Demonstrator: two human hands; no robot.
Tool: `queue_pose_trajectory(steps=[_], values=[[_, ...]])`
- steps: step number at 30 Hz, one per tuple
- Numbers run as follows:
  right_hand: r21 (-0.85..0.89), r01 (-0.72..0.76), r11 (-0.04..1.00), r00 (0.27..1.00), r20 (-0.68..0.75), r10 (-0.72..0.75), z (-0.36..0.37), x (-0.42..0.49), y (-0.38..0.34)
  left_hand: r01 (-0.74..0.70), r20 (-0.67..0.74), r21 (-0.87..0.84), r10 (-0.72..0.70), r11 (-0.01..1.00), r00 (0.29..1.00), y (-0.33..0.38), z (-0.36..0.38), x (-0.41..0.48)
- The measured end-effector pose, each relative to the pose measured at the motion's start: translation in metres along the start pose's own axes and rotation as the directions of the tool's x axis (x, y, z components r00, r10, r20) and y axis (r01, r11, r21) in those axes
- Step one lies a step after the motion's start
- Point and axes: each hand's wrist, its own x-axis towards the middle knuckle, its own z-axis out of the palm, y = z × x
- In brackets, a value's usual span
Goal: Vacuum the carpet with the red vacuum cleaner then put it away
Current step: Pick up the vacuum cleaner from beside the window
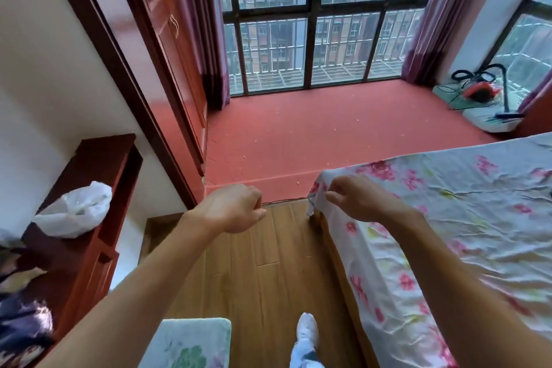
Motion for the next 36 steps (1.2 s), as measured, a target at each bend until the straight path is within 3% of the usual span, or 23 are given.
queue_pose_trajectory(steps=[7, 10, 16, 21, 29, 33, 36], values=[[0.027, 0.042, 0.999, 0.999, 0.025, -0.042, -0.047, 0.163, 0.028, 0.035, -0.023, -0.05, -0.036, 0.998, 0.999, -0.021, -0.083, 0.128], [0.001, 0.082, 0.997, 0.996, -0.029, -0.082, -0.078, 0.229, 0.036, 0.035, -0.089, -0.096, -0.044, 0.995, 0.995, -0.033, -0.119, 0.18], [-0.025, 0.096, 0.995, 0.995, 0.008, -0.096, -0.1, 0.333, 0.057, 0.057, 0.021, -0.078, -0.055, 0.995, 0.998, -0.065, -0.15, 0.281], [-0.058, 0.059, 0.997, 0.998, 0.031, -0.057, -0.107, 0.426, 0.063, -0.007, 0.01, -0.08, 0.008, 0.997, 1.0, -0.099, -0.18, 0.376], [-0.042, -0.084, 0.996, 0.995, -0.049, 0.082, -0.145, 0.573, 0.062, -0.099, 0.035, 0.006, 0.099, 0.995, 0.994, -0.178, -0.25, 0.535], [-0.04, -0.14, 0.989, 0.988, -0.077, 0.137, -0.164, 0.625, 0.065, -0.183, -0.027, 0.061, 0.185, 0.981, 0.982, -0.191, -0.296, 0.607], [-0.041, -0.21, 0.977, 0.976, -0.067, 0.207, -0.175, 0.655, 0.074, -0.299, 0.002, 0.015, 0.299, 0.954, 0.954, -0.184, -0.311, 0.653]])
